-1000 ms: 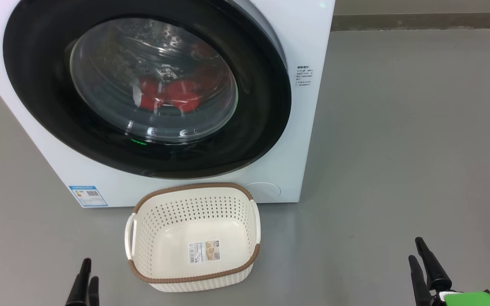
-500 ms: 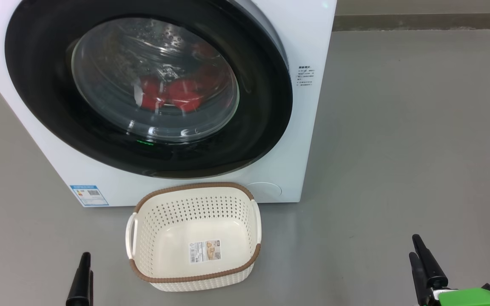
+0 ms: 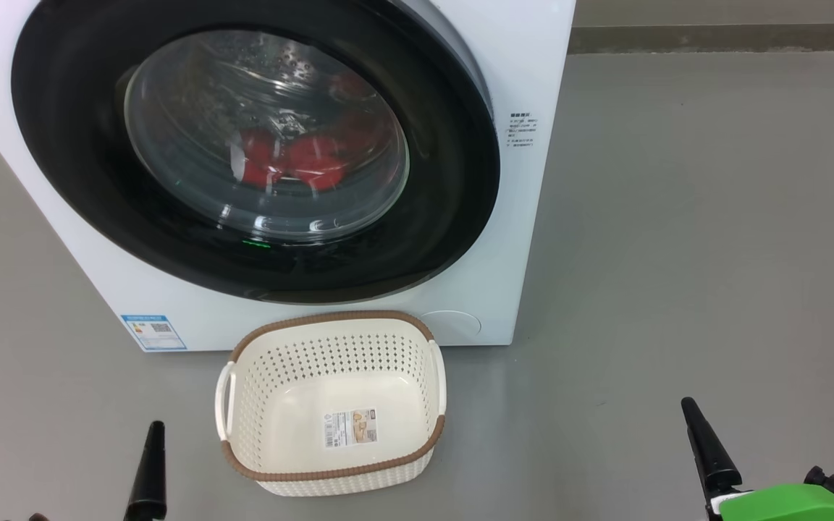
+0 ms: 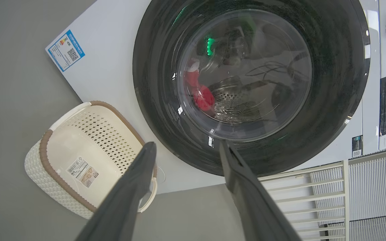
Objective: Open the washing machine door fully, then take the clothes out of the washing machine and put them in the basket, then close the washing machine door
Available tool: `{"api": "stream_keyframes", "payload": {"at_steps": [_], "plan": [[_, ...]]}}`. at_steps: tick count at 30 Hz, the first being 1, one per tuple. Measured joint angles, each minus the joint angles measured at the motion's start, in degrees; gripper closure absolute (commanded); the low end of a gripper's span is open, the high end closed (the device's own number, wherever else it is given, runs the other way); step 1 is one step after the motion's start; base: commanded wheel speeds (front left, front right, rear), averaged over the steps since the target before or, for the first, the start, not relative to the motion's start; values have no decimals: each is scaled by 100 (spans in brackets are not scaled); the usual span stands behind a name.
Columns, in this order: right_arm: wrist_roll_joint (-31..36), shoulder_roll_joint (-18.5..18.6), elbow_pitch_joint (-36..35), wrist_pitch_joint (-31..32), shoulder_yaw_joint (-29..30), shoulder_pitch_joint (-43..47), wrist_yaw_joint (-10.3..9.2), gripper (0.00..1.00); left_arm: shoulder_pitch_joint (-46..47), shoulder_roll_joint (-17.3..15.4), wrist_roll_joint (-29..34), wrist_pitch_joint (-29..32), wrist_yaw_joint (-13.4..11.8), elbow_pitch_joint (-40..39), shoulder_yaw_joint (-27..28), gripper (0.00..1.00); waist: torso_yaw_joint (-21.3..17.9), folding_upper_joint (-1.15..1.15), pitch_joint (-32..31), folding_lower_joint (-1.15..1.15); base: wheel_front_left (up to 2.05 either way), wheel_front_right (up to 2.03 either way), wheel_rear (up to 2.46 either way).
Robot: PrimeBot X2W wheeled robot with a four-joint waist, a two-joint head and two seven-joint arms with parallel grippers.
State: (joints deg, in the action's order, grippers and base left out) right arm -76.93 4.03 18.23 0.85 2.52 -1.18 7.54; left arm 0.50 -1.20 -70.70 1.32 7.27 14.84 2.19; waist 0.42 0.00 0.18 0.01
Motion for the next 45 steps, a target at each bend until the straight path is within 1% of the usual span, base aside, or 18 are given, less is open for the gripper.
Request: {"api": "stream_keyframes", "payload": {"at_steps": [4,5,6,7,12,20,31,45], "plan": [[355,96,-2,-48,-126,-3,0,0,-5,0,303,-93,0,-46,-30,0,6,0,-1,0,0,0,0],[355,96,-2,-48,-126,-3,0,0,-5,0,303,-93,0,-46,-30,0,6,0,-1,0,0,0,0],[515,126,-2,-99,-183,-4,0,0,-13,-1,480,-100,0,-54,-44,0,12,0,-1,0,0,0,0],[515,126,-2,-99,-183,-4,0,0,-13,-1,480,-100,0,-54,-44,0,12,0,-1,0,0,0,0],[942,193,-1,-164,-258,-8,0,0,-33,-7,913,-197,0,-78,-87,0,26,0,-2,0,0,0,0],[1735,205,0,-319,-258,-10,0,0,-68,-62,1646,-352,-53,-157,-216,0,39,0,-1,0,0,0,0],[2466,237,-3,-479,-354,-10,0,0,-139,-101,2412,-510,-104,-249,-335,0,49,0,0,0,0,0,0],[3276,296,-105,-711,-339,-11,0,0,-154,-182,3404,-756,-155,-419,-460,0,71,0,3,0,0,0,0]]}}
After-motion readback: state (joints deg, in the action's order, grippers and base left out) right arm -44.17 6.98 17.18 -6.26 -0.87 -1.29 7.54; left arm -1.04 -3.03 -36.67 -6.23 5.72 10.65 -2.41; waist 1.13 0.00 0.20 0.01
